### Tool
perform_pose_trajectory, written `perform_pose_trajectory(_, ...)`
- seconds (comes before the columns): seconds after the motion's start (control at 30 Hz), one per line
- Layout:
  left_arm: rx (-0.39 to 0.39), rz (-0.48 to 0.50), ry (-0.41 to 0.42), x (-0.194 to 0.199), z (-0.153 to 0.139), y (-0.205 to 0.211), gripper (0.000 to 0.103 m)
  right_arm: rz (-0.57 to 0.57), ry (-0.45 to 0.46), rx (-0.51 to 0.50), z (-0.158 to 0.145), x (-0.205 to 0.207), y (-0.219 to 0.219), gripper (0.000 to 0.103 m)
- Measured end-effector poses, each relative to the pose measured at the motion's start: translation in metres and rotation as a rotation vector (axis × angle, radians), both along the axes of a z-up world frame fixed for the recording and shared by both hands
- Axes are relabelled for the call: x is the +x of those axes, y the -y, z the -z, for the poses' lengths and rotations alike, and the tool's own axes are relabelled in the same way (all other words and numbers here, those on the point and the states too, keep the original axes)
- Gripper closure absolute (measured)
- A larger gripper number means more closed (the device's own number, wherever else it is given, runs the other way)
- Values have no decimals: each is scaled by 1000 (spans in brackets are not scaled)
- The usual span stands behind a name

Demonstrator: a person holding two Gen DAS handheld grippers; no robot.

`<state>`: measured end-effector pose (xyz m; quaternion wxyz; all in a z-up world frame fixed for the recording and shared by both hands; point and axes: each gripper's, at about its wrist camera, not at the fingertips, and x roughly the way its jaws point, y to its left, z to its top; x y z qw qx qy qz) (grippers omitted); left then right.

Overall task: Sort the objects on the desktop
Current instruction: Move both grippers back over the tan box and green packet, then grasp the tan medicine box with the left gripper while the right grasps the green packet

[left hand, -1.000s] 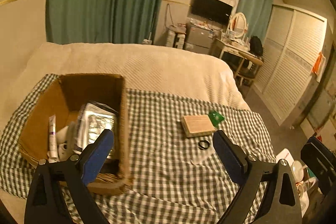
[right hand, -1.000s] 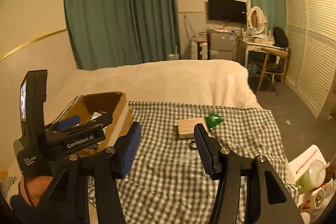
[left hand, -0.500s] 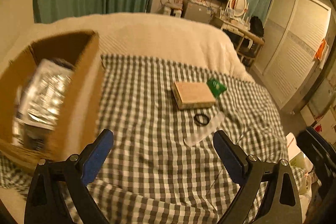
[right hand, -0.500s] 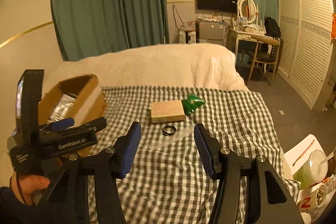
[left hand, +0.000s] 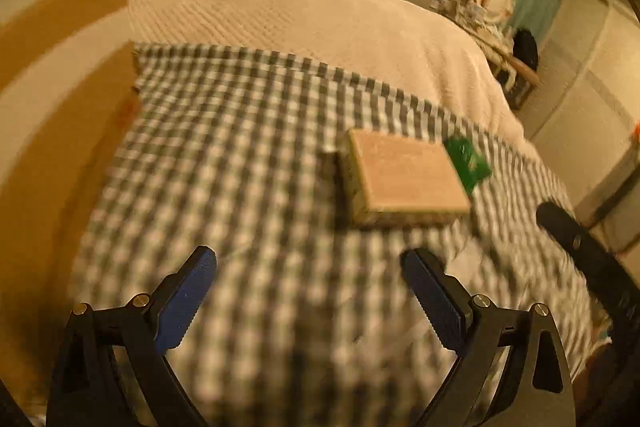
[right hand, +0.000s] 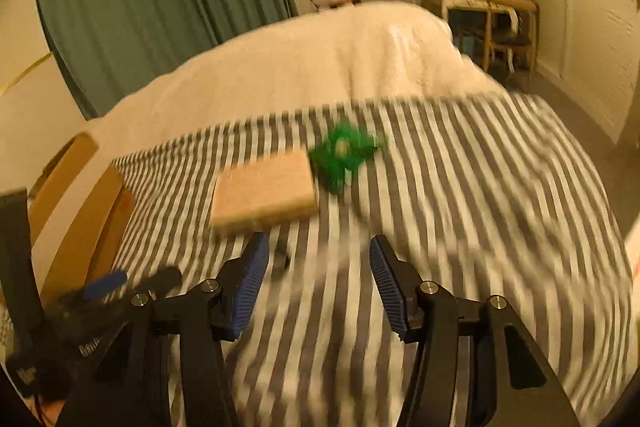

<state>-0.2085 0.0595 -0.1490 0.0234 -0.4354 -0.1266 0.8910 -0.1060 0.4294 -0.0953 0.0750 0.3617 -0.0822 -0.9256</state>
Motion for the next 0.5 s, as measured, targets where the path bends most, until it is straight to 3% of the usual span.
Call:
perform_pose_trajectory(0.1,62,-22,-3,-17,7,-19,5,-13,-93,49,-14,-28,-6,48)
perform_pose_trajectory(0.2,41,-48,-13,-32,15,-36,5,-12,-191,5,-9,-48,-30,35)
perform_pose_trajectory(0.33,55,-54,-4,-44,23,-43,5,-41,-175,-33,2,-82,-37,35)
perform_pose_trajectory(0.43,17,-53,-36,-44,22,-47,4,-114,-187,-4,14,-100,-28,14)
perform_pose_trajectory(0.5,-9,-61,-41,-46,24,-50,1,-111,-159,-2,36,-109,-26,9)
